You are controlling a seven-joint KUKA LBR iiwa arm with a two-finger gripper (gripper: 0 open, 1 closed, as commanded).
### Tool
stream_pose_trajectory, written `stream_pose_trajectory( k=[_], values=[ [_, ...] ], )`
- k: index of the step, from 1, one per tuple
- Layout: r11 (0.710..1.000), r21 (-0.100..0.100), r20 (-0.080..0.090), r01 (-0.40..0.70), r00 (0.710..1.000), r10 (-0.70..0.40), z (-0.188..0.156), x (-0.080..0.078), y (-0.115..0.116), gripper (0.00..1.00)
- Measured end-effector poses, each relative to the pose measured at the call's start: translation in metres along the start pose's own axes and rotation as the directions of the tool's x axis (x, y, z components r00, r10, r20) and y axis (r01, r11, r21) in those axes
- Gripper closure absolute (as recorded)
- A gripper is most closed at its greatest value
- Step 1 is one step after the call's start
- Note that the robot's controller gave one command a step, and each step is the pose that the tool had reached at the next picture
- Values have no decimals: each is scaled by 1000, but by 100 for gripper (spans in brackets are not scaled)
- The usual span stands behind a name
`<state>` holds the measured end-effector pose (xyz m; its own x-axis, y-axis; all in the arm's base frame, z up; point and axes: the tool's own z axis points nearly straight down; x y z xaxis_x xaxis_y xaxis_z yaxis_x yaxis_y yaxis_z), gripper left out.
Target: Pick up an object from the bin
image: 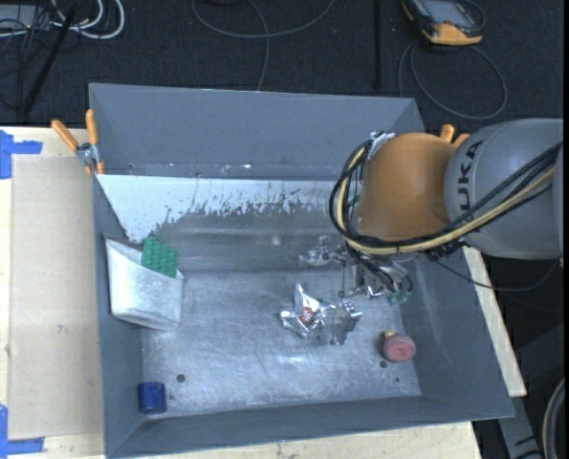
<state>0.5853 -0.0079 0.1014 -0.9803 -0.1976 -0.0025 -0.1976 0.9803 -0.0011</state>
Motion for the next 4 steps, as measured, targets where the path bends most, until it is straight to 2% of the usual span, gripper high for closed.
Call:
stream_pose_trajectory(
  k=[1, 2, 3, 4],
  values=[
    [991, -2, -4, -132, 991, 132, -8, 5, 15, 0],
    [986, -3, 3, -166, 986, 166, 30, 5, 8, 0],
    [963, -2, 10, -269, 963, 269, 28, 26, 28, 0],
    [963, -3, 10, -270, 963, 270, 26, 24, 28, 100]
  ],
)
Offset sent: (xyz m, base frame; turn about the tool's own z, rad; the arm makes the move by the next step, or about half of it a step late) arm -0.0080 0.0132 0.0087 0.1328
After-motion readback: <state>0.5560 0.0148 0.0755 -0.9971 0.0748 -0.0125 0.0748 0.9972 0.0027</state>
